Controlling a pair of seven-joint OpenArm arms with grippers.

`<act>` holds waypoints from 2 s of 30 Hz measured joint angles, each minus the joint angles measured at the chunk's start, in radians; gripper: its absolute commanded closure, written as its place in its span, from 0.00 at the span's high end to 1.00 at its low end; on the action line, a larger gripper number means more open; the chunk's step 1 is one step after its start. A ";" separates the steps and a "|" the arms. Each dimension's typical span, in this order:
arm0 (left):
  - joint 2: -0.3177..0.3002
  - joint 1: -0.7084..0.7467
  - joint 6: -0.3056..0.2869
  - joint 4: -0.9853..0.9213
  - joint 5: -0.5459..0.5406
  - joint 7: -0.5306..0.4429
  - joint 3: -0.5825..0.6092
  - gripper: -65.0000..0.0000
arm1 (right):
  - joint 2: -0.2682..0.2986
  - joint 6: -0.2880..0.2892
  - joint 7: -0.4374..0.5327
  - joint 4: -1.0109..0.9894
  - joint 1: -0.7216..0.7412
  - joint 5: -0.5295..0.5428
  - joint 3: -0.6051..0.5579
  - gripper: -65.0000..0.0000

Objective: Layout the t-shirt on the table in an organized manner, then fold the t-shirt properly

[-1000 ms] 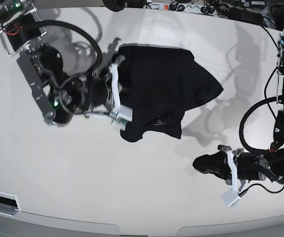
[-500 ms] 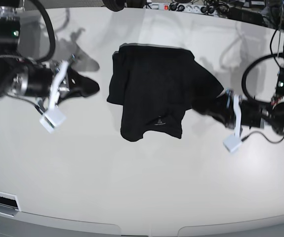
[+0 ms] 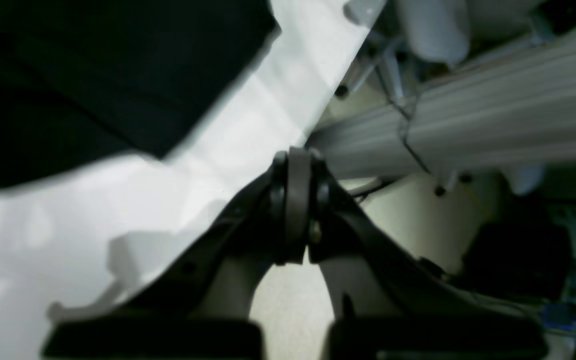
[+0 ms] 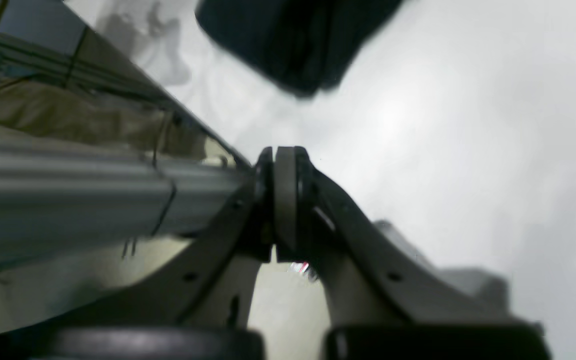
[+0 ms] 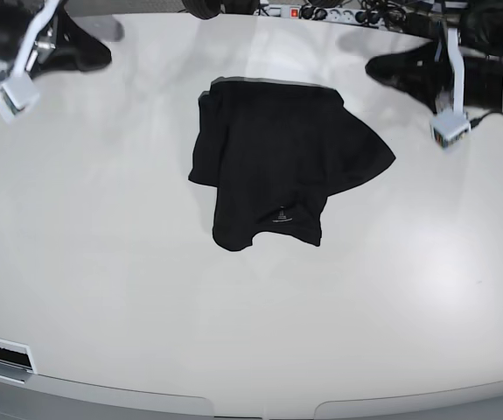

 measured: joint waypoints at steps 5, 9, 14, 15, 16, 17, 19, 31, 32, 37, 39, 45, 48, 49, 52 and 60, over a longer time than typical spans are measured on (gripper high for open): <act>-0.003 0.265 0.000 0.135 -0.001 -0.006 -0.148 0.00 | 0.002 -0.002 0.011 0.000 -0.145 0.003 0.041 0.00; -0.002 0.457 0.000 0.140 0.043 -0.011 -0.176 0.00 | 0.001 0.001 0.004 0.000 -0.277 -0.002 0.040 0.00; 0.023 0.627 0.000 0.138 0.219 -0.009 -0.176 0.00 | 0.003 0.002 0.012 -0.062 -0.368 -0.030 0.040 0.00; 0.031 0.656 0.000 0.137 0.257 -0.043 -0.176 0.00 | 0.002 0.013 0.012 -0.083 -0.380 -0.028 0.040 0.00; 0.043 0.680 0.001 0.137 0.283 -0.083 -0.176 0.00 | 0.000 0.016 0.013 -0.111 -0.388 -0.026 0.040 0.00; 0.063 0.701 0.001 0.137 0.308 -0.114 -0.176 0.00 | 0.001 0.016 0.013 -0.144 -0.391 -0.027 0.037 0.00; 0.109 0.723 0.001 0.137 0.368 -0.138 -0.174 0.00 | 0.001 0.016 0.013 -0.225 -0.391 -0.031 0.031 0.00; 0.172 0.593 0.000 -0.264 0.663 -0.410 0.113 0.00 | 0.001 0.017 0.222 -0.704 -0.233 -0.373 -0.303 0.00; 0.172 0.557 0.000 -0.319 0.680 -0.434 0.142 0.00 | 0.002 0.016 0.271 -0.747 -0.209 -0.425 -0.334 0.00; 0.200 0.366 0.001 -0.595 0.725 -0.553 0.230 0.00 | 0.001 0.016 0.505 -0.984 -0.053 -0.620 -0.470 0.00; 0.232 0.290 0.002 -0.715 0.773 -0.595 0.240 0.00 | 0.000 0.017 0.602 -1.099 0.013 -0.676 -0.526 0.00; 0.297 0.081 0.002 -1.072 0.917 -0.874 0.253 0.00 | -0.020 0.011 0.859 -1.419 0.223 -0.906 -0.678 0.00; 0.298 -0.017 0.008 -1.234 1.082 -1.061 0.284 0.00 | -0.053 -0.085 0.969 -1.548 0.314 -1.020 -0.730 0.00; 0.302 -0.049 0.010 -1.283 1.146 -1.136 0.304 0.00 | -0.067 -0.120 1.017 -1.583 0.336 -1.055 -0.743 0.00; 0.330 -0.138 0.173 -1.385 1.296 -1.283 0.392 0.00 | -0.117 -0.180 1.103 -1.646 0.390 -1.149 -0.774 0.00; 0.470 -0.247 0.511 -1.403 1.279 -1.316 0.515 0.00 | -0.240 -0.339 1.107 -1.651 0.486 -1.301 -0.789 0.00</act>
